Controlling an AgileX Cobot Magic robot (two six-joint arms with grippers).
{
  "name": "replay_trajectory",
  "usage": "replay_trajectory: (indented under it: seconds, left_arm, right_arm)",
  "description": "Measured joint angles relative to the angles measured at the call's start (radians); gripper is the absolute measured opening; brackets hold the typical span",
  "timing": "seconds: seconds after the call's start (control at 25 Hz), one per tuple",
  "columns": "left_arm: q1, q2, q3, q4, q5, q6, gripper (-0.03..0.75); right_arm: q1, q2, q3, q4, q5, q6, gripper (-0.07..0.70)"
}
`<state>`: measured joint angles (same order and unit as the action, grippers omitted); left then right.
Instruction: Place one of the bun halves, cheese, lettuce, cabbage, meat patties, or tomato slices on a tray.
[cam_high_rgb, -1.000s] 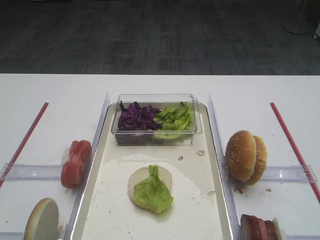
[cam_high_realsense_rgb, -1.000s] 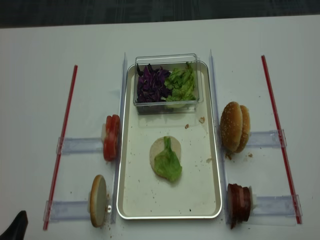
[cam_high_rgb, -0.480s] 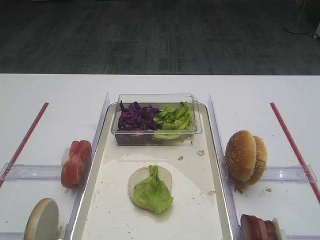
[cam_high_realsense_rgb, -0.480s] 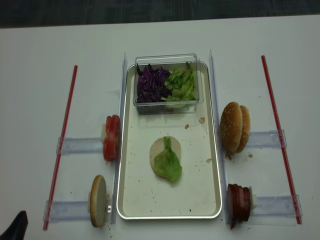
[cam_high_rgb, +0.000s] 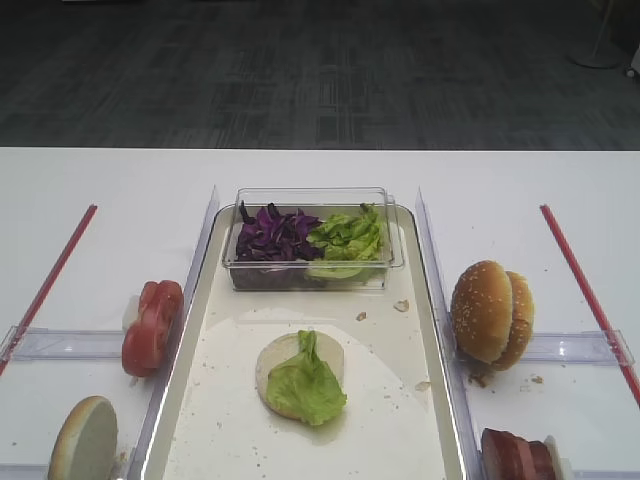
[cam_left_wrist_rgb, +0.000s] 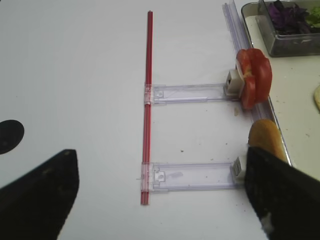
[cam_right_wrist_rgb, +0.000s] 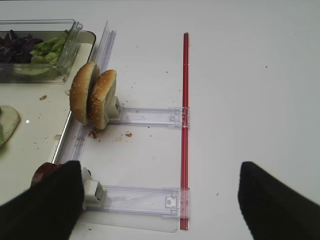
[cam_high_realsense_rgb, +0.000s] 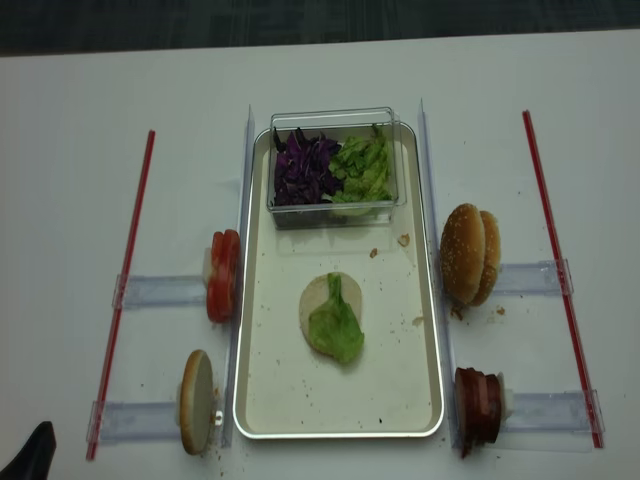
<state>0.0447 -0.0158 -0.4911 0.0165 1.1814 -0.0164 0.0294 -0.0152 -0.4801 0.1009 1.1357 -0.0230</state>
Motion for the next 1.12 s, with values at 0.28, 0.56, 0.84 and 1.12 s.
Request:
replay_trajectory:
  seconds: [0.28, 0.56, 0.84, 1.12]
  left_arm:
    - [0.000, 0.000, 0.000, 0.000, 0.000, 0.000, 0.617]
    - [0.000, 0.000, 0.000, 0.000, 0.000, 0.000, 0.617]
    - [0.000, 0.000, 0.000, 0.000, 0.000, 0.000, 0.617]
    - [0.000, 0.000, 0.000, 0.000, 0.000, 0.000, 0.617]
  right_arm:
    - [0.000, 0.000, 0.000, 0.000, 0.000, 0.000, 0.643]
    - [0.000, 0.000, 0.000, 0.000, 0.000, 0.000, 0.643]
    - [0.000, 0.000, 0.000, 0.000, 0.000, 0.001, 0.643]
    - [0.000, 0.000, 0.000, 0.000, 0.000, 0.005, 0.643]
